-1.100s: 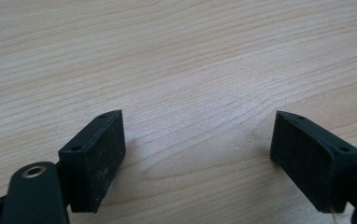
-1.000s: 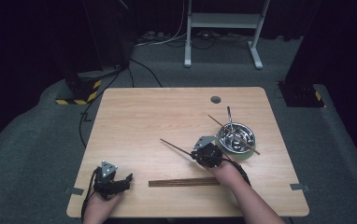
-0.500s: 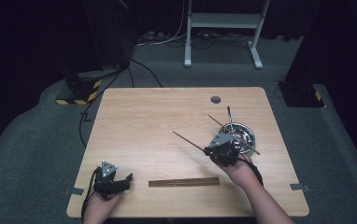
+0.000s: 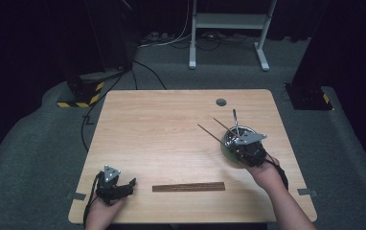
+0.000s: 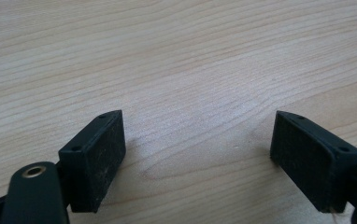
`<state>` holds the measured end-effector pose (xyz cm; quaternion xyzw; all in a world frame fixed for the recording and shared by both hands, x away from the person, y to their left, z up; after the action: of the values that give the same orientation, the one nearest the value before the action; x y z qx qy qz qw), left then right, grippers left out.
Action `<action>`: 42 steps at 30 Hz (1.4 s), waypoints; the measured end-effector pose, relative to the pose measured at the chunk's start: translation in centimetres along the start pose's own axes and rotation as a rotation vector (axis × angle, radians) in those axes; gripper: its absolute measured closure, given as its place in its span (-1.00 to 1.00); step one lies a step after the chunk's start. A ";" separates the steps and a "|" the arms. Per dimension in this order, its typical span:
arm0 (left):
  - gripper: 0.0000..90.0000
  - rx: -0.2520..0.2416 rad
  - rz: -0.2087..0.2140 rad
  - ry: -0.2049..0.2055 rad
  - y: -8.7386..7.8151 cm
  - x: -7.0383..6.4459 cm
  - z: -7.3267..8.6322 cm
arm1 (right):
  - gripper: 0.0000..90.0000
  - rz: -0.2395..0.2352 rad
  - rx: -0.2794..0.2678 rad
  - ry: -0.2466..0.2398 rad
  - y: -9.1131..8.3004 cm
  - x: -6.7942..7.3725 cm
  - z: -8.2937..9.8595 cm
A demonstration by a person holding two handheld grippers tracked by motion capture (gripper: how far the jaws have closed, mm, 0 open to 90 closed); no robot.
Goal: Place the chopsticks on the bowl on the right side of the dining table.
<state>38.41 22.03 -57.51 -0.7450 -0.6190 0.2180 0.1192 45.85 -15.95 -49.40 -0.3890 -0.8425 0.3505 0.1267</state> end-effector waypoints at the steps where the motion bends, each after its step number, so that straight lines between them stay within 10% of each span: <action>1: -0.60 0.004 -0.002 0.003 0.0 0.0 0.0 | 0.87 0.007 0.000 0.005 -0.1 -0.4 0.1; 16: -0.59 0.000 -0.005 -0.002 0.0 0.0 0.0 | 0.87 0.072 0.045 0.068 0.9 -4.0 2.2; 42: -0.59 -0.003 -0.002 -0.003 0.0 0.0 0.0 | 0.77 0.104 0.054 0.062 2.0 -5.2 1.9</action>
<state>38.39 22.00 -57.49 -0.7443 -0.6202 0.2183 0.1173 49.53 -19.82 -51.87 -0.4391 -0.8071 0.3671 0.1449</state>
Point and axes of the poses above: each handheld gripper's, and its own axes: y roughly forward along the jaws, z roughly out of its underside, x roughly to its left, the point moved 8 cm from there along y, roughly forward along the jaws, and after that the axes turned 8 degrees about y, right-handed, at the moved point
